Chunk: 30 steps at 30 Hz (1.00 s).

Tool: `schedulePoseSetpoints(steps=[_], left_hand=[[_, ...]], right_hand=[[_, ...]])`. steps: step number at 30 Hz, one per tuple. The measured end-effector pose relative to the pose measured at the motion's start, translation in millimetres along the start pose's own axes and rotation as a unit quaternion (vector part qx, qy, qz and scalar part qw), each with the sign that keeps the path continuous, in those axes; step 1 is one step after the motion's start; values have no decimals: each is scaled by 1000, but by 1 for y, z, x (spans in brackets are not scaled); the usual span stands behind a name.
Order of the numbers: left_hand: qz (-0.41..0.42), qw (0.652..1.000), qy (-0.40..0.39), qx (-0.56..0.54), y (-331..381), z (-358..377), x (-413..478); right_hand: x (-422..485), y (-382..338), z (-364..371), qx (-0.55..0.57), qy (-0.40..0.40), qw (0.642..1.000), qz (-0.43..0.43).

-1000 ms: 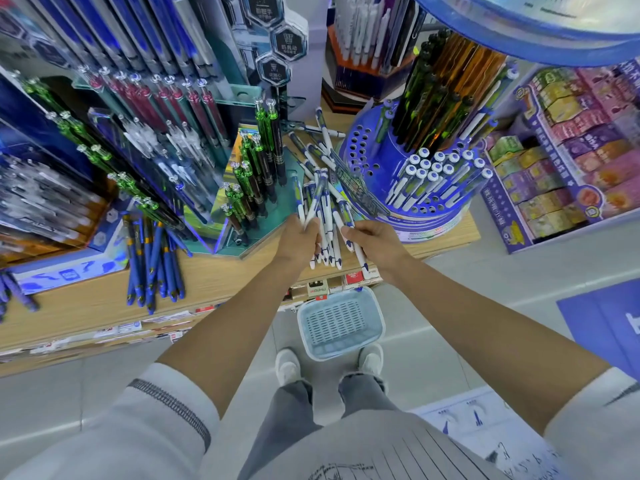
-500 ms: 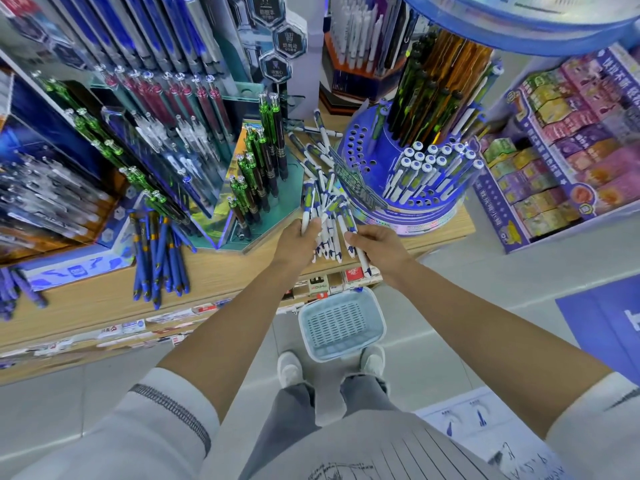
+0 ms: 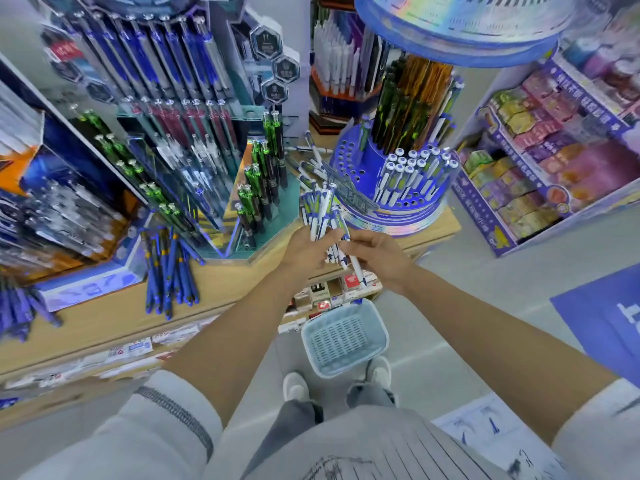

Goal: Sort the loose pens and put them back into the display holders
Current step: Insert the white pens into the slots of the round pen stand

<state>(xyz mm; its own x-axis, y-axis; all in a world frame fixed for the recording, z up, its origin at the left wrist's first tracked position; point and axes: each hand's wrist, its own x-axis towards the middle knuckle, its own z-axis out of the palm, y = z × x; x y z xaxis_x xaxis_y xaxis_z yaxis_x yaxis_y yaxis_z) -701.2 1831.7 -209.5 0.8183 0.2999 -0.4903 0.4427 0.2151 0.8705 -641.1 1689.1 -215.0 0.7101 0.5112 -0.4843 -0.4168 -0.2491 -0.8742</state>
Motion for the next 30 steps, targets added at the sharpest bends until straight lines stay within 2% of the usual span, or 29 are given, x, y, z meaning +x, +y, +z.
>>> schedulePoseSetpoints(steps=[7, 10, 13, 16, 20, 26, 30], left_hand=[[94, 990, -14, 102, 11, 4, -3], [137, 976, -20, 170, 16, 6, -2], [140, 966, -25, 216, 21, 10, -2], [110, 974, -46, 191, 25, 18, -2], [117, 980, -63, 151, 33, 26, 3], [117, 980, -93, 131, 47, 23, 16], [115, 979, -97, 136, 50, 19, 28]], right_hand=[[-25, -7, -6, 16, 18, 999, -37], [-38, -13, -13, 19, 69, 995, -64], [-46, -19, -30, 38, 151, 983, -93], [-49, -25, -50, 29, 240, 963, -123], [-46, -41, -69, 30, 338, 930, -143], [-22, -68, -79, 7, 396, 902, -170], [-4, -76, -76, -52, 423, 885, -188]])
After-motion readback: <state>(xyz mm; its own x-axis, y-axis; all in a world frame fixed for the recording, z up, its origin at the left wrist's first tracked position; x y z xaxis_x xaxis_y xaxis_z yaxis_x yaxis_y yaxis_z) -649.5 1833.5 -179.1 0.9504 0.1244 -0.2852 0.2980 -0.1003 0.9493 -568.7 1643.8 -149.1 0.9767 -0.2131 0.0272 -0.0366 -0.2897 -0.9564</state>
